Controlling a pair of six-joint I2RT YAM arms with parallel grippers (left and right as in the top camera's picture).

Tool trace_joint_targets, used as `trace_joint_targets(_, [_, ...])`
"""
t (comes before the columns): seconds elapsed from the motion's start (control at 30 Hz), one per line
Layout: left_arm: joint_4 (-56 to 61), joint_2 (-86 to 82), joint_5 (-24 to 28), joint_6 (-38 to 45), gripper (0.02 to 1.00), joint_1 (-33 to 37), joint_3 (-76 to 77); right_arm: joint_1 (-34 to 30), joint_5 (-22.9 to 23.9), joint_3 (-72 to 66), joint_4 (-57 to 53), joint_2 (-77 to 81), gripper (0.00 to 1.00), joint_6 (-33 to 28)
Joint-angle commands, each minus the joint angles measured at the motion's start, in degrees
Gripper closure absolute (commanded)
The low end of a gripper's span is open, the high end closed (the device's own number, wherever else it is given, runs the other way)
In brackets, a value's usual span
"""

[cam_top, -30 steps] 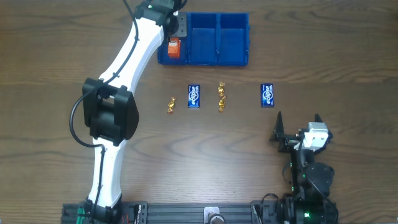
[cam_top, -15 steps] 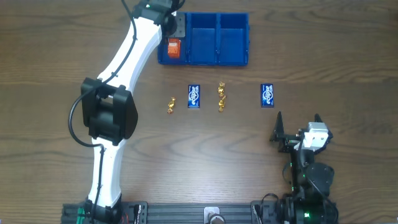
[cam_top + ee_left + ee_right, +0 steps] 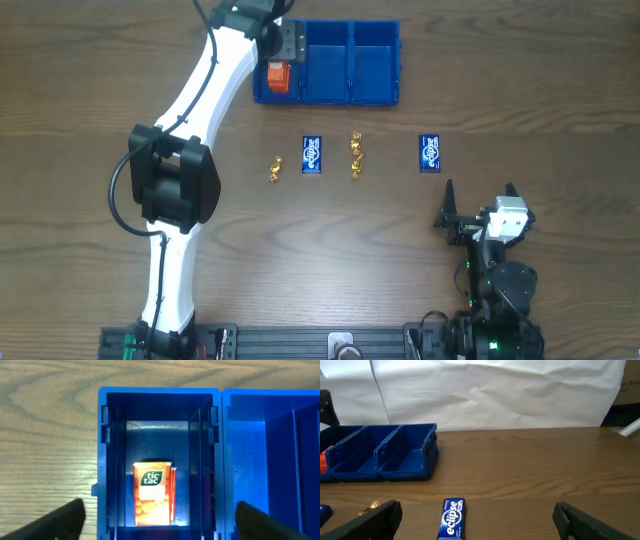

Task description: Sort Candies Into Trays

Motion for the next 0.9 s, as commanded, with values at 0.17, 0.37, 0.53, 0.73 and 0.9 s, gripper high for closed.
trace_joint_targets(0.17, [0.1, -3.0, 0.5, -2.4, 0.018, 0.1, -0.5, -0.2, -0.1, 0.0, -0.6, -0.4, 0.001, 0.8])
trace_joint_targets(0.37, [12.6, -17.4, 2.1, -2.3, 0.018, 0.7, -13.3, -0.2, -0.1, 0.0, -0.6, -0.4, 0.003, 0.8])
trace_joint_targets(0.53, [29.1, -36.2, -0.3, -0.8, 0.018, 1.8, -35.7, -0.2, -0.1, 0.0, -0.6, -0.4, 0.003, 0.8])
trace_joint_targets(0.73, [31.4, -55.0, -10.1, 5.2, 0.018, 2.2, -49.2, -0.2, -0.1, 0.0, -0.6, -0.4, 0.005, 0.8])
trace_joint_targets(0.9, [32.9, -65.3, -10.1, 6.9, 0.031, 6.3, -57.4, -0.2, -0.1, 0.0, -0.6, -0.4, 0.001, 0.8])
